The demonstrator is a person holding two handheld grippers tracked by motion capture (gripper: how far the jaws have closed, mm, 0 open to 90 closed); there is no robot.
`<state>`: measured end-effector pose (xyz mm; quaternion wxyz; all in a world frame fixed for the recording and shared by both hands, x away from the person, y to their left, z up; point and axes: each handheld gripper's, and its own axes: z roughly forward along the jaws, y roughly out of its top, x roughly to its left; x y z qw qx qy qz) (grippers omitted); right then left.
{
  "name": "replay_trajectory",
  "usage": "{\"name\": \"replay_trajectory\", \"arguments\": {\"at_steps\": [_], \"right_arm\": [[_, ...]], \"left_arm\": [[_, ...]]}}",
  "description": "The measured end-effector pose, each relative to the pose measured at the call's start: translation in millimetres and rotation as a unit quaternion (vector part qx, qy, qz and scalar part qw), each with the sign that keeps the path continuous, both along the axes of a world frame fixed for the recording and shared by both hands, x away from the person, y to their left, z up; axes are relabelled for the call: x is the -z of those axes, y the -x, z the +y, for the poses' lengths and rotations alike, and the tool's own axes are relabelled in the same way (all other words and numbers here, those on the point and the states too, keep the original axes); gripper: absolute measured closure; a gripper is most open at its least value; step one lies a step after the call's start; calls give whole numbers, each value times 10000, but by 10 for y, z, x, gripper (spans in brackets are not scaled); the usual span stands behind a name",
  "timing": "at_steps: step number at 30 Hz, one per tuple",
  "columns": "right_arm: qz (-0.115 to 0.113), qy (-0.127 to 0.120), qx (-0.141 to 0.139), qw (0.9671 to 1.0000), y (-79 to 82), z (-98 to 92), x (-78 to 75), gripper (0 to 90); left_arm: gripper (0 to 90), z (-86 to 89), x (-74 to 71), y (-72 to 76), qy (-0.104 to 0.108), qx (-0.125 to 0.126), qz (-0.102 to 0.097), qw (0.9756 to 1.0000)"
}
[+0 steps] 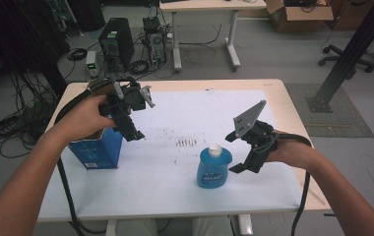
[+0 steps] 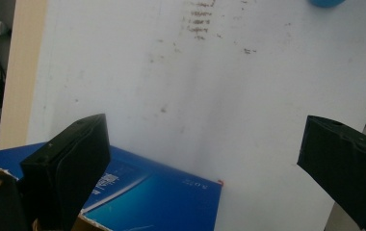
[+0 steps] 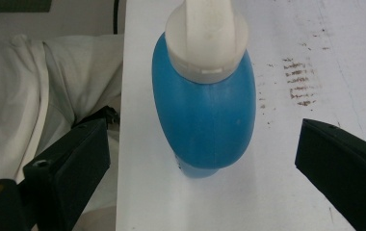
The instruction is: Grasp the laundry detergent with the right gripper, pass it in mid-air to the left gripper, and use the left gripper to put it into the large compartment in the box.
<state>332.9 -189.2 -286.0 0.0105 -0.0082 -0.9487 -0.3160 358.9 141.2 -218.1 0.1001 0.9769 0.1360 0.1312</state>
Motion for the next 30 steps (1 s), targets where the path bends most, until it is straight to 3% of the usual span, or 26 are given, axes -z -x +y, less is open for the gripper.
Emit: {"name": "replay_trajectory", "arguments": {"at_steps": [30], "right_arm": [[97, -576, 174, 9981, -33, -202, 266, 47]], "left_arm": [[47, -19, 32, -13, -22, -28, 40, 10000]]}}
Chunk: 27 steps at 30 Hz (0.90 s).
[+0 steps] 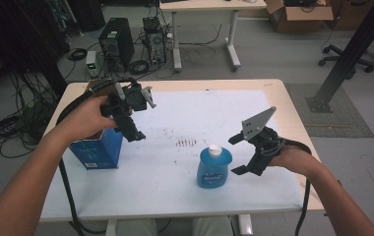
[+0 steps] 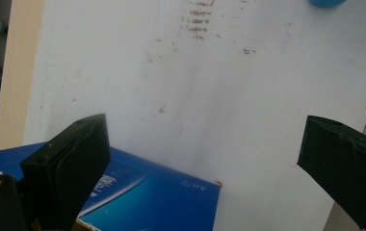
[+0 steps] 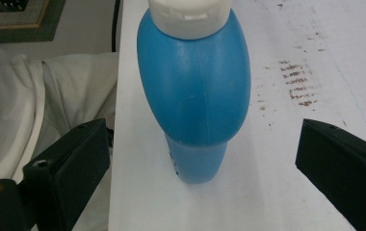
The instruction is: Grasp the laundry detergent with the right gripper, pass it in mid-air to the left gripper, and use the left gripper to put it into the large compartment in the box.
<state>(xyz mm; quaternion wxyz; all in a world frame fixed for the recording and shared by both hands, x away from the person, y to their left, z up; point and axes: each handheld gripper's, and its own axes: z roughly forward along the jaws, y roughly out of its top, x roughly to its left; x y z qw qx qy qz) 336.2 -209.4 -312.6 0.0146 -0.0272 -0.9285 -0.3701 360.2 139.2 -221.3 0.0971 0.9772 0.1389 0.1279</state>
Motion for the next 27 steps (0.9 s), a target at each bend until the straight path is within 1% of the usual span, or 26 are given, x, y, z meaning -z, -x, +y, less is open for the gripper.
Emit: {"name": "replay_trajectory", "arguments": {"at_steps": [6, 12, 16, 27], "right_arm": [[2, -104, 15, 9999, 0, -21, 26, 46], [27, -223, 73, 9997, -8, -53, 85, 45], [31, -252, 94, 9996, -8, -69, 116, 44], [74, -408, 173, 9990, -13, -139, 218, 44]], "left_arm": [[47, 1, -1, 0, 1, -12, -2, 10000], [47, 1, 1, 3, 7, -26, 3, 10000], [47, 6, 9, 5, 28, -41, 10, 10000], [47, 7, 14, -5, -6, -44, 34, 10000]]}}
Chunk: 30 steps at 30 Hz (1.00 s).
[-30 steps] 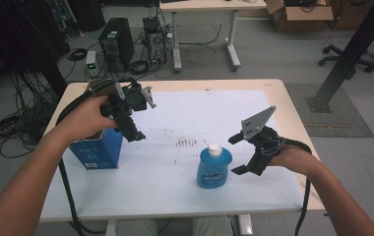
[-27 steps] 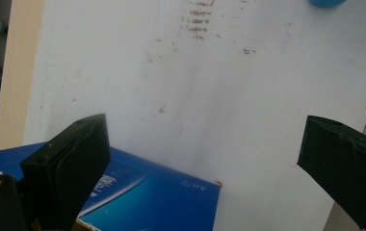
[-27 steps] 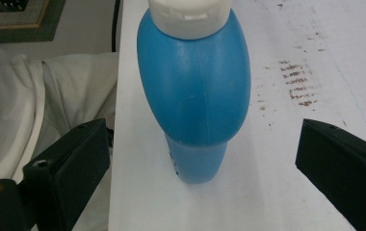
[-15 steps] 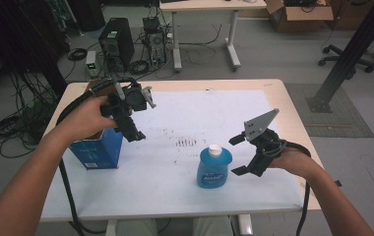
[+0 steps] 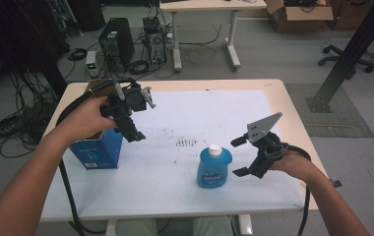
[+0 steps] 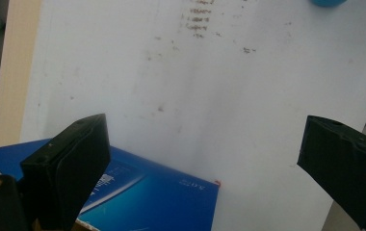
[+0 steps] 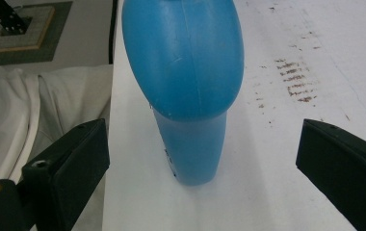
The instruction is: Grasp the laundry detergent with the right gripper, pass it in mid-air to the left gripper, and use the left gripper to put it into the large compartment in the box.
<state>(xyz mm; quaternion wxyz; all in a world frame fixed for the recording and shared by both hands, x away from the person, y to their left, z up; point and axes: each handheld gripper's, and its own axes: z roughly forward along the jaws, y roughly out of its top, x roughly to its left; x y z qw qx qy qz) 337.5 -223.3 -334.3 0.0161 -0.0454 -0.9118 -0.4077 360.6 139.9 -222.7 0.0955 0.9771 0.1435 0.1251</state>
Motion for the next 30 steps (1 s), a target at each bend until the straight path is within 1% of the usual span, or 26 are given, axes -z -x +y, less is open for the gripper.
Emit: {"name": "replay_trajectory", "arguments": {"at_steps": [14, 19, 25, 30], "right_arm": [[53, -64, 28, 10000, 3, 24, 130, 42], [69, -93, 48, 9999, -1, 11, 178, 42], [106, -146, 20, 9998, -20, 23, 219, 45], [93, -155, -39, 9998, -35, 62, 248, 45]], "left_arm": [[47, -18, 15, -4, 20, 5, 13, 10000], [47, -18, 15, -7, -2, 3, 22, 10000], [47, -25, 18, -12, 5, -8, 18, 10000], [47, -25, 22, -14, -6, -5, 26, 10000]]}}
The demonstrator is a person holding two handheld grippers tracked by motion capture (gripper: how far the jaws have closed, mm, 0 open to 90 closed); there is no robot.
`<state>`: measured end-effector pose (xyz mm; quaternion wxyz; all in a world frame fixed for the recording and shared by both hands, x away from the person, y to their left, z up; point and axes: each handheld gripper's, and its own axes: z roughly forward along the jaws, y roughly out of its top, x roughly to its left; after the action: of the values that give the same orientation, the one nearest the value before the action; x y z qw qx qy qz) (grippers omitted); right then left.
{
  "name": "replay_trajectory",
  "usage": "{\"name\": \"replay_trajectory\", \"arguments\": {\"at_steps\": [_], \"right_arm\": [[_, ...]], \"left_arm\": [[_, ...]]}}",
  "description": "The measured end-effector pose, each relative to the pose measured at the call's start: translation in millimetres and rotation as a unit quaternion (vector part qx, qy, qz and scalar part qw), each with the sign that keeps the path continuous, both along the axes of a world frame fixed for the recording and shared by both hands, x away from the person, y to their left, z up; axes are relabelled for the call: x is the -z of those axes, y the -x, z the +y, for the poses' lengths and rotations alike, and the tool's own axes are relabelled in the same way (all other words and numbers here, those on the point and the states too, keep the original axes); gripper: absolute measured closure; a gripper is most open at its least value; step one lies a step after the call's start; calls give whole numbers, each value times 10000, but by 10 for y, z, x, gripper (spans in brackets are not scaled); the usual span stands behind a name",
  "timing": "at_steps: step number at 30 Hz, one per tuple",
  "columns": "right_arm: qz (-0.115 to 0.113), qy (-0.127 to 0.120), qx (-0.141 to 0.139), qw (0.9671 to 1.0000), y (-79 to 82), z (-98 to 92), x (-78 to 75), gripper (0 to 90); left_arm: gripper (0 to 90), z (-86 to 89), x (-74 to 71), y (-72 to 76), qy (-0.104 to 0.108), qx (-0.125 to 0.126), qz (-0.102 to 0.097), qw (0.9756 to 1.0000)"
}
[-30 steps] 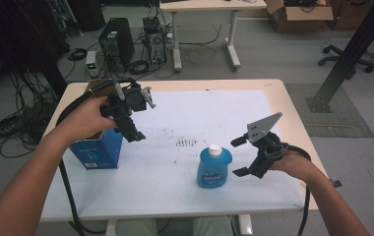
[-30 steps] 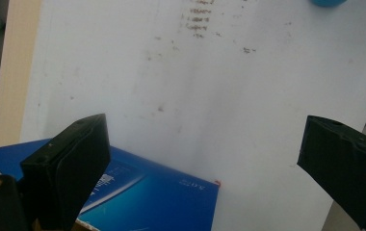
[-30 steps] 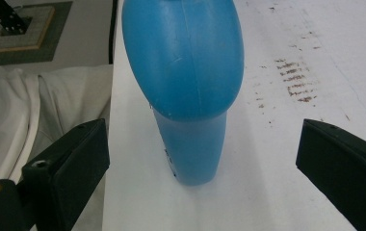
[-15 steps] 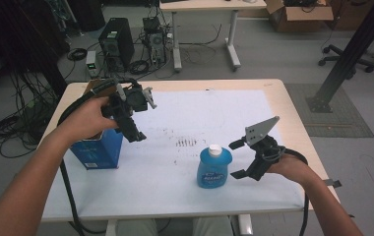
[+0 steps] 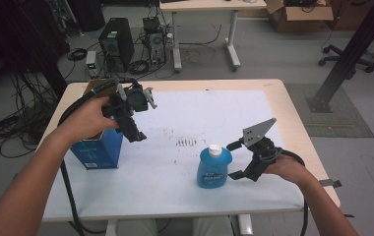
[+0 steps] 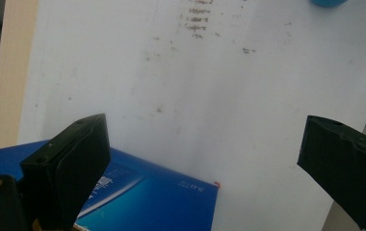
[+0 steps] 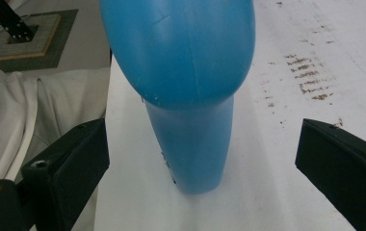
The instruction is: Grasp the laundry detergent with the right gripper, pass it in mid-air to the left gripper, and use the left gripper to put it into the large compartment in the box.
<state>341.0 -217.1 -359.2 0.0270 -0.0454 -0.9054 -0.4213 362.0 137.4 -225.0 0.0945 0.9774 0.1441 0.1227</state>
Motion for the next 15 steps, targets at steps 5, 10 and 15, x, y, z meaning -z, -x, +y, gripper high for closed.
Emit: {"name": "replay_trajectory", "arguments": {"at_steps": [5, 10, 15], "right_arm": [[2, 4, -30, 10000, -5, 37, 20, 45], [-12, 16, -42, 10000, -7, 65, 39, 46], [-4, 8, -82, 10000, -5, 107, 59, 46]], "left_arm": [[47, 6, -2, 0, -1, -3, -15, 10000], [47, 11, -2, 0, 6, -15, -9, 10000], [47, 11, -5, -3, -10, -7, -4, 10000]]}}
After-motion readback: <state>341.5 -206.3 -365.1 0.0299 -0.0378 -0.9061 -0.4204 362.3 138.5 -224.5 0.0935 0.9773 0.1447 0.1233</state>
